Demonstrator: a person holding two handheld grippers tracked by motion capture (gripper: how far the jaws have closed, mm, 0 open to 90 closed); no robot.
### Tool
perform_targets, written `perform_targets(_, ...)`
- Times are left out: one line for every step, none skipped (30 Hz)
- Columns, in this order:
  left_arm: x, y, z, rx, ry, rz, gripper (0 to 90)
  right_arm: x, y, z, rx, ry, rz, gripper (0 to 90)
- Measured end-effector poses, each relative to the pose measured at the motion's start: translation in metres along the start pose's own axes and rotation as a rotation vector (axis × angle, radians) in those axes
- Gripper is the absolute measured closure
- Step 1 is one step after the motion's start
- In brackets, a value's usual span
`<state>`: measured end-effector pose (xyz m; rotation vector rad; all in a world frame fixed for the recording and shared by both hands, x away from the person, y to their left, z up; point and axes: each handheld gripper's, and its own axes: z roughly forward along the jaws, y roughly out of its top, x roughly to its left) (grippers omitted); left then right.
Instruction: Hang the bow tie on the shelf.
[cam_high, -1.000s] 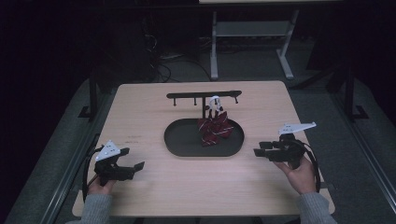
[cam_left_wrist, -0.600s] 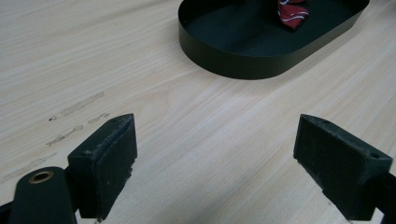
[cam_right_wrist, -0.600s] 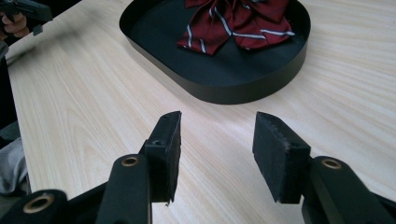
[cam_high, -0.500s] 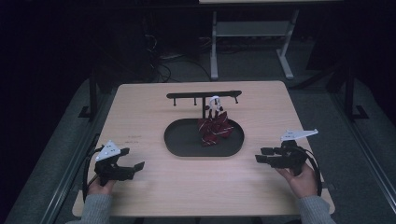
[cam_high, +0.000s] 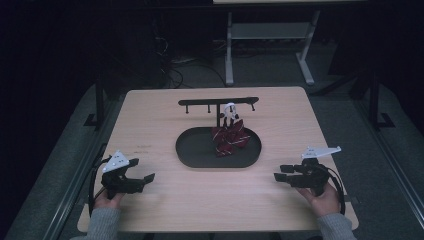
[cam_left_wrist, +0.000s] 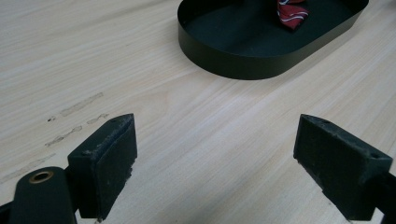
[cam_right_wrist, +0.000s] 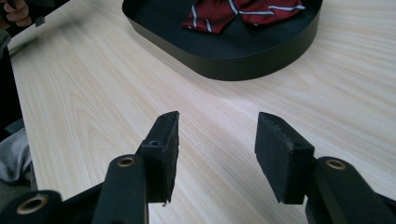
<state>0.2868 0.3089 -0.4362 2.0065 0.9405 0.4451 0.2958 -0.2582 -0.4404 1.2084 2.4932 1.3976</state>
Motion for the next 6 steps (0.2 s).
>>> perform_targets(-0.0001,0.0,0.0001,-0.001,0.001,0.002,13.1,0.0011,-0.0004,0.0,-0.004,0.001,-0.001,47.9)
perform_targets(-0.0001,0.0003,0.0,-0.001,0.001,0.005,13.0,0.0016,-0.0005,0.0004,-0.009,0.002,-0.004,46.5)
perform_targets(-0.0001,0.0005,0.0001,-0.003,0.001,0.005,13.0,0.0024,-0.0005,0.001,-0.012,-0.002,-0.006,44.8)
perform_targets(0.0001,0.0005,0.0,-0.002,0.001,0.006,13.0,0.0035,-0.0001,0.0014,-0.012,-0.006,-0.001,43.3)
perform_targets(0.0001,0.0003,-0.0001,-0.001,0.0,0.004,13.1,0.0037,0.0002,0.0026,-0.016,-0.008,-0.009,42.3)
perform_targets(0.0001,0.0003,-0.0001,-0.001,0.0,0.004,13.1,0.0045,0.0007,0.0032,-0.011,-0.009,-0.007,41.1)
